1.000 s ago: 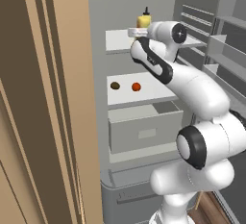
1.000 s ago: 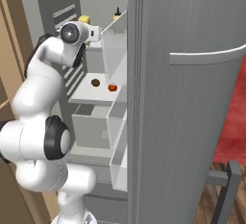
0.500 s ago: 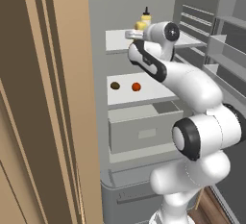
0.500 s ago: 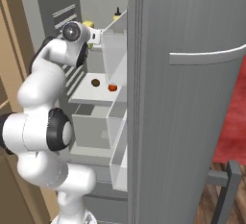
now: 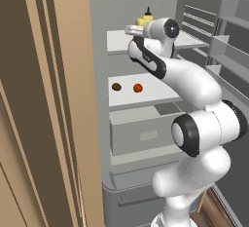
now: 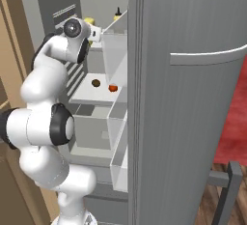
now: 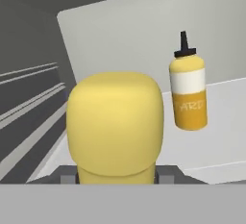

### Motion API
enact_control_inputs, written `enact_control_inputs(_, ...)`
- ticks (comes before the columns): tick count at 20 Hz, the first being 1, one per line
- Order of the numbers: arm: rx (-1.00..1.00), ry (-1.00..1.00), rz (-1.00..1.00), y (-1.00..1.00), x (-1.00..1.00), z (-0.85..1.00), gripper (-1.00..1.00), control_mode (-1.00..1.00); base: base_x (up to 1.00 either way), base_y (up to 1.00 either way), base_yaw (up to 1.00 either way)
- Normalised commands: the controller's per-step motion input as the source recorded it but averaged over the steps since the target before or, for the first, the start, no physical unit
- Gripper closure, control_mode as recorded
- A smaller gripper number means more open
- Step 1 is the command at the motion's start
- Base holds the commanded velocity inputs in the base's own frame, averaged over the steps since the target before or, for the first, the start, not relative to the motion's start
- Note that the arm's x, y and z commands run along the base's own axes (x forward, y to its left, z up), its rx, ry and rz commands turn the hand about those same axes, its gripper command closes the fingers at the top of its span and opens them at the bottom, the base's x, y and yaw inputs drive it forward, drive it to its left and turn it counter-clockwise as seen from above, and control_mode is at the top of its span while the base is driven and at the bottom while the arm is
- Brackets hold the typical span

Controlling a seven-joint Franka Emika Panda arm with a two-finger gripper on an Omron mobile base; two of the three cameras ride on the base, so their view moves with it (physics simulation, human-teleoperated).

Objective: Place the mustard and mustard from the counter to the top shelf of the fridge. If the existing items in the fridge are on the top shelf, move them to other shelves.

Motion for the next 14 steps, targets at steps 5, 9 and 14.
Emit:
enact_control_inputs(5, -0.02, -0.04, 0.00, 0.06, 0.33, -0.03, 1.00, -1.00, 0.00, 0.00, 0.00)
enact_control_inputs(9, -0.03, 0.00, 0.00, 0.07, 0.65, -0.02, 1.00, -1.00, 0.00, 0.00, 0.00)
enact_control_inputs(14, -0.01, 0.00, 0.00, 0.00, 0.52, 0.00, 1.00, -1.00, 0.00, 0.00, 0.00)
